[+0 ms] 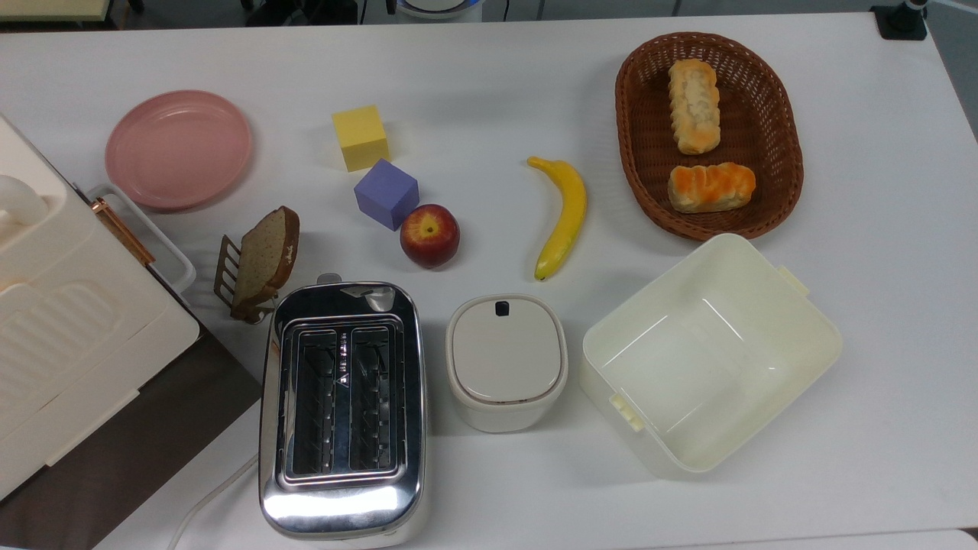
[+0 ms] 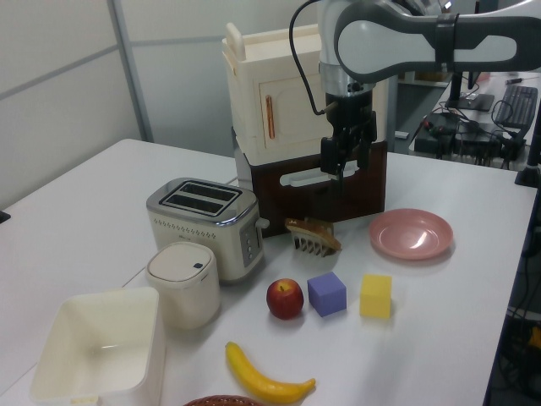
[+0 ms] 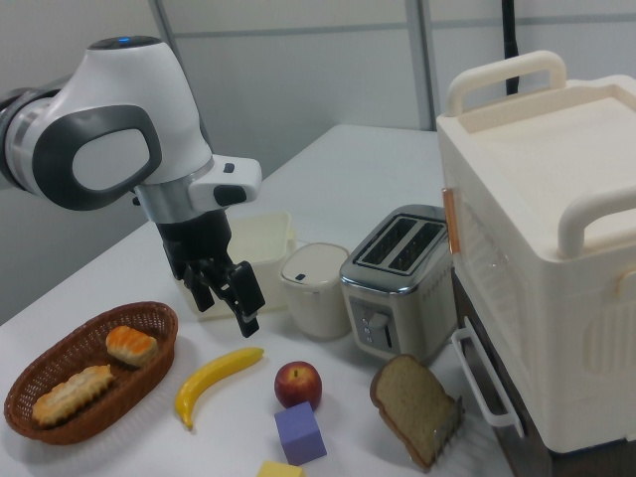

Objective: Put the bread on the table
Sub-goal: 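Move the open gripper over the wicker basket of bread rolls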

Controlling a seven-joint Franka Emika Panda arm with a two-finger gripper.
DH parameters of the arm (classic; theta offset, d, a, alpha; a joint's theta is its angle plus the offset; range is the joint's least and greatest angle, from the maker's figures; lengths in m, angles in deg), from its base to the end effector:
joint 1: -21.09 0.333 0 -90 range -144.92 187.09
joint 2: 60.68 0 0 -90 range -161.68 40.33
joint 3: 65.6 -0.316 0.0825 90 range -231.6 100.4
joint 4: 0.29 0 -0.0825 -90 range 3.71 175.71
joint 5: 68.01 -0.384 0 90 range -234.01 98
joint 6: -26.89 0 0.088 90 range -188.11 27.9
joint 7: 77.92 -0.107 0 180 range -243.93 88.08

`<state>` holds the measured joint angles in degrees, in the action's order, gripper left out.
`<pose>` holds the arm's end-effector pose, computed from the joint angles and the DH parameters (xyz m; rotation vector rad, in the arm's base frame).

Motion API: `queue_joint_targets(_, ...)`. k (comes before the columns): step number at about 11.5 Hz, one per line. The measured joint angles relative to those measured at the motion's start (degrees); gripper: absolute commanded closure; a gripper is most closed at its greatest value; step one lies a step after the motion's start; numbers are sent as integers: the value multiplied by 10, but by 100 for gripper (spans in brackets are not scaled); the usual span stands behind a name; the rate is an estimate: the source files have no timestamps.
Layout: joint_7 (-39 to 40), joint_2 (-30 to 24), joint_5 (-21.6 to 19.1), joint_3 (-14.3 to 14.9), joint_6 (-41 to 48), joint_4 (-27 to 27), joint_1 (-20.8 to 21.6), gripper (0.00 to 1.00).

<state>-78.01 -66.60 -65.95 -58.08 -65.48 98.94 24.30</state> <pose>0.5221 -0.0464 0.6071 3.1176 -0.1157 -0.0282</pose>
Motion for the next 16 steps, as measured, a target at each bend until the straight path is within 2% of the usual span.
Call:
queue_joint_targets(10,0,9,0,-1,0,0,0,0)
queue_joint_targets(12,0,9,0,-9,0,0,1,0)
queue_joint_targets(14,-5,11,-1,-16,0,0,25,0)
queue_joint_targets(16,-45,17,-2,-18,-3,0,77,0)
